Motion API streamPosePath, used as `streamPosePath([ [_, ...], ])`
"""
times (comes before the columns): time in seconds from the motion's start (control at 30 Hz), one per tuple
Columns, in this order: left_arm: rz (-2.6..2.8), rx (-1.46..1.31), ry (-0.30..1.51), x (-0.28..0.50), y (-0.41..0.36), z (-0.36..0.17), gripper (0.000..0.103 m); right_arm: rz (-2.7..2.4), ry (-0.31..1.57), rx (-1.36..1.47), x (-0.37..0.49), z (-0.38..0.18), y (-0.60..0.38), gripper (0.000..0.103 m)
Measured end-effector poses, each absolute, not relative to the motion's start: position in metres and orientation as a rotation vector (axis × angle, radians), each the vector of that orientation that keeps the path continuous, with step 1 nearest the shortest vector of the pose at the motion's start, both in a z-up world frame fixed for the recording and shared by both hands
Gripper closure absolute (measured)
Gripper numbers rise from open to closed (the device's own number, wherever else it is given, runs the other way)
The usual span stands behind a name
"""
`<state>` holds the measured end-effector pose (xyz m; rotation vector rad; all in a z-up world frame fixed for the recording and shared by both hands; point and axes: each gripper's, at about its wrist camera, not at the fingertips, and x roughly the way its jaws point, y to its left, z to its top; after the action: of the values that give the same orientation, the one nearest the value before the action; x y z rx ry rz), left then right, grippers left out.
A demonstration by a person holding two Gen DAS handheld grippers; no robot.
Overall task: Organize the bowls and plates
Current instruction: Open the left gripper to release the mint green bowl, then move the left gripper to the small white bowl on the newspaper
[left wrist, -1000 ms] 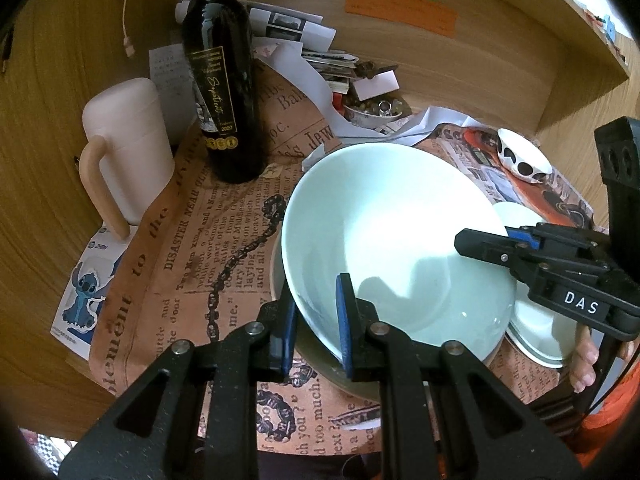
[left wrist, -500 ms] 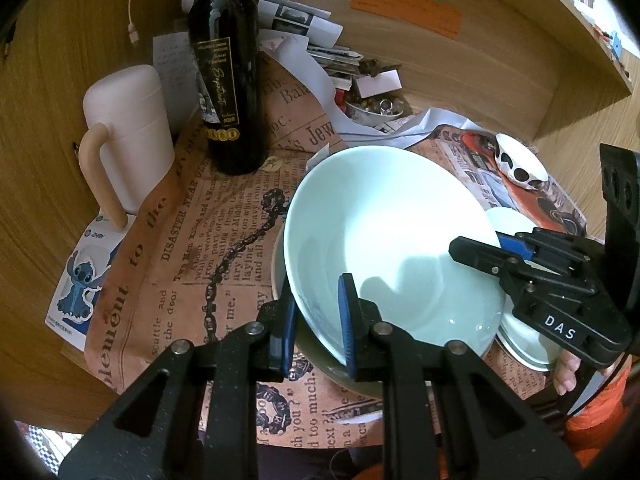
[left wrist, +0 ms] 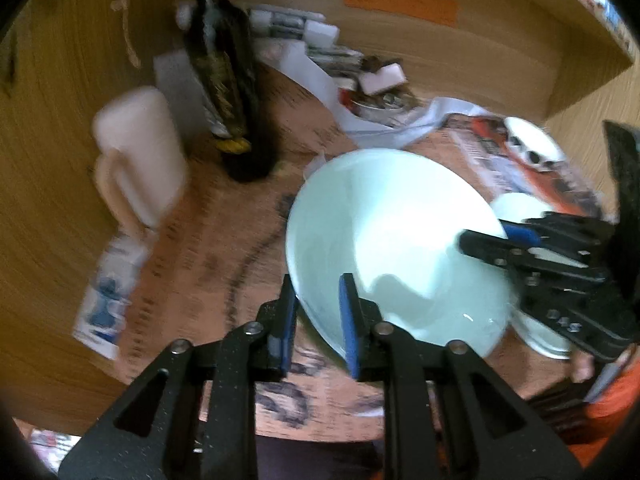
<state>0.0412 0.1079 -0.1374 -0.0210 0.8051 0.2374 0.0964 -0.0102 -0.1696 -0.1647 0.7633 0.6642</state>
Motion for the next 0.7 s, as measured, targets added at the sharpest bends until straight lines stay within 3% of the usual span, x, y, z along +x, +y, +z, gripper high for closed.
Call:
streamPosePath([
  [0.07, 0.282, 0.041, 0.746, 0.037, 0.106, -0.132, 0.046, 0.654, 0.749, -0.166, 0.096, -0.169, -0.011, 0.085],
  [0.43, 0.301, 0.011, 0.719, 0.040, 0.115, -0.130, 0.041, 0.674, 0.757, -0.145, 0.096, -0.165, -0.013, 0.076],
  [0.57, 0.293, 0.023, 0.691, 0.039, 0.110, -0.123, 0.036, 0.617, 0.677, -0.118, 0.091, -0.154, -0.022, 0.050],
  [0.7, 0.266, 0.010, 0.647, 0.040, 0.105, -0.108, 0.030, 0.594, 0.641, -0.077, 0.092, -0.141, -0.040, 0.049],
])
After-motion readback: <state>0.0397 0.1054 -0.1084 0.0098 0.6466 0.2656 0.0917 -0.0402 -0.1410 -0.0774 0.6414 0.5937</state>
